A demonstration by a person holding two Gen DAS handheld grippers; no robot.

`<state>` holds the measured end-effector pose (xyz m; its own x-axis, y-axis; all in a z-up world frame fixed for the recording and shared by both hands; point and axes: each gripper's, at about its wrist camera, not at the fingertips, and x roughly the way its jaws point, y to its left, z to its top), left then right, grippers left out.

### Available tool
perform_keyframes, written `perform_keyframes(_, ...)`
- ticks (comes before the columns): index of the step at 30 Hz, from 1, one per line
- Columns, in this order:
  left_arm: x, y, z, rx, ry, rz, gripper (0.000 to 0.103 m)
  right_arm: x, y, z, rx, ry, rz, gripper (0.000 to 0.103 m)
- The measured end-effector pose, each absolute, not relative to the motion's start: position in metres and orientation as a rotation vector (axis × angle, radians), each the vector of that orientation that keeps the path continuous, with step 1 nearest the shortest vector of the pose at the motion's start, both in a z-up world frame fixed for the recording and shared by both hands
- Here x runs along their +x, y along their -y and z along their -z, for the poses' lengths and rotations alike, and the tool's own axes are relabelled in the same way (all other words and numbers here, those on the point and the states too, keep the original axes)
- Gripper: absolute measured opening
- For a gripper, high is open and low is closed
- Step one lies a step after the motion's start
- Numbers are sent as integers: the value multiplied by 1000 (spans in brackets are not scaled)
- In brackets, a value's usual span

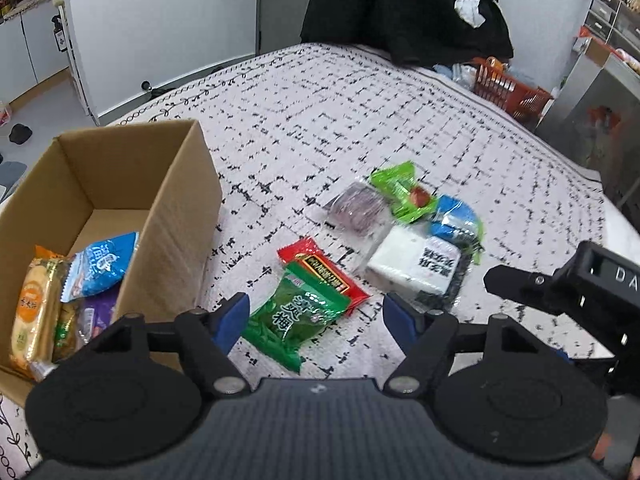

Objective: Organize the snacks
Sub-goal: 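Move both tools back over the snack pile, left tool toward the green pack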

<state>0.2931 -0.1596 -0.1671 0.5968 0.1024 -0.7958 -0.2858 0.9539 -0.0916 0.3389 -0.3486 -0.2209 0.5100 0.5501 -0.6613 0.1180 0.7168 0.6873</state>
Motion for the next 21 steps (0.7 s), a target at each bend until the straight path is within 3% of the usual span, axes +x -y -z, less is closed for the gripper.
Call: perform_keyframes(21, 307, 154, 201, -217, -948, -184, 73, 380, 307, 229, 688, -1062, -397, 79)
